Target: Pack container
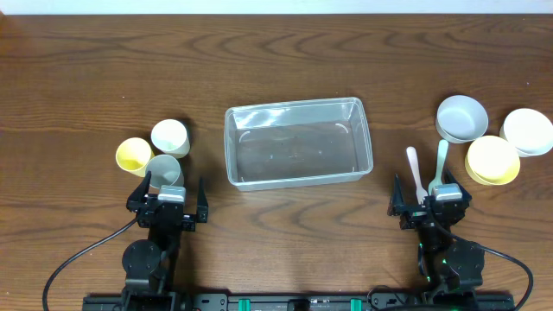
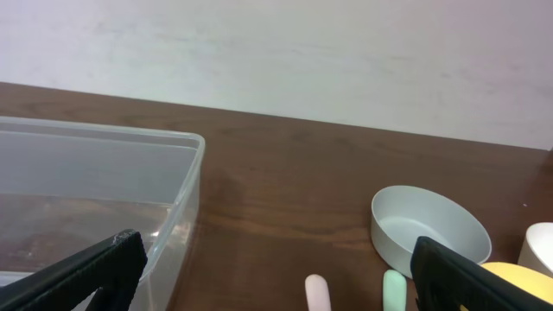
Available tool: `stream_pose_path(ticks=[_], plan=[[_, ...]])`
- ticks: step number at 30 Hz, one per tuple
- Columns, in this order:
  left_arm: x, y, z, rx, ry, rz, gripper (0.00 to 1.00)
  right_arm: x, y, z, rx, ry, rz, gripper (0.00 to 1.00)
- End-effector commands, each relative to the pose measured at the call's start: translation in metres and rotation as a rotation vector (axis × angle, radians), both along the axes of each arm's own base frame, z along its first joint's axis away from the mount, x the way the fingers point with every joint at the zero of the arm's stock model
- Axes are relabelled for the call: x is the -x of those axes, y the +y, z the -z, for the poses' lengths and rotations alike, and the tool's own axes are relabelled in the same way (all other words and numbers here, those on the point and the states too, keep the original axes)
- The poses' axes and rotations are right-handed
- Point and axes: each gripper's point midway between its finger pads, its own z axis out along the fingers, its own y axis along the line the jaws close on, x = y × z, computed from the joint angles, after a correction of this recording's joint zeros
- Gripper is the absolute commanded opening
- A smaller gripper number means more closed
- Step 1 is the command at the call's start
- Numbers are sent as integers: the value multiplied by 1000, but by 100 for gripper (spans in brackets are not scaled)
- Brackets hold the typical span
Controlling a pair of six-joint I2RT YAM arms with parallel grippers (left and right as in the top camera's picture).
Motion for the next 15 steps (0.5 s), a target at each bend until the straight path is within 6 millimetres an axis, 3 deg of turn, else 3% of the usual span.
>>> stream_pose_path(ticks=[1,5,9,15], plan=[[-1,2,18,-20,35,-8,98,0,5,0,-50,5,-20,99],[-1,2,10,139,25,-26,98,1,12,0,-169,19,-54,99],[7,2,3,284,105,-55,98,2,10,-11,-168,27,-44,99],[8,4,-47,293,193,-80,98,-2,0,-44,-156,129,16,99]])
